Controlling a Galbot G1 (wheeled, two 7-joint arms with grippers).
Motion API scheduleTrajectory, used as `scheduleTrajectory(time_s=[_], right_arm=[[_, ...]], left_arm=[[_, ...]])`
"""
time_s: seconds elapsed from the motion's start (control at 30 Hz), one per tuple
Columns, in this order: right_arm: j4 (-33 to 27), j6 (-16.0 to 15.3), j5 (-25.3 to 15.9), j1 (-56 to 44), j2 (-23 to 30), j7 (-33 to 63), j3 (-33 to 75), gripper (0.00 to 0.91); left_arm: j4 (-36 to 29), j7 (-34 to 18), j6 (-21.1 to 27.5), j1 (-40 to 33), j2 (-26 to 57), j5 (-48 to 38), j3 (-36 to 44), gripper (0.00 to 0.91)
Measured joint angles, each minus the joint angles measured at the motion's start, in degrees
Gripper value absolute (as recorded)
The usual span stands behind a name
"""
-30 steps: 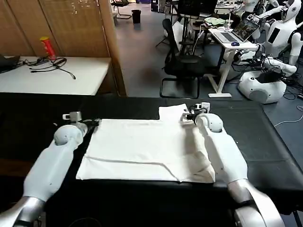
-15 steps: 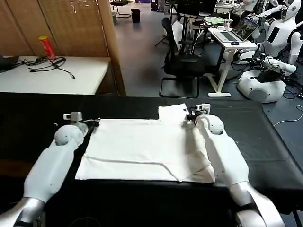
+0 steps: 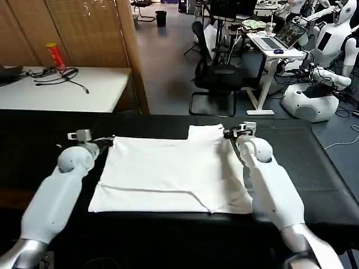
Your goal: Fold and organize the clothes.
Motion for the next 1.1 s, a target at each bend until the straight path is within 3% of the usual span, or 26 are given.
scheduleTrajectory(time_s=[0.47,0.8,1.1], right_arm=[[17.1,-3.5,1.8,-11.8,-8.1,2.4,0.8,0.000],[30.3,-8.2,1.2,-22.5,-13.4,5.0,2.9,0.000],[38.4,-8.3,-0.7,-31.5,-16.7,5.3,4.9,0.000]], left_arm=[[-16.4,-1.2,1.4,11.3,8.7,-5.1,-4.6,0.059],[-27.1,-2.1,2.4,22.7,14.9,-6.1,-9.5,0.059],[-34.1,-2.1,2.3,32.4,15.5,-3.5,-13.6,0.059]])
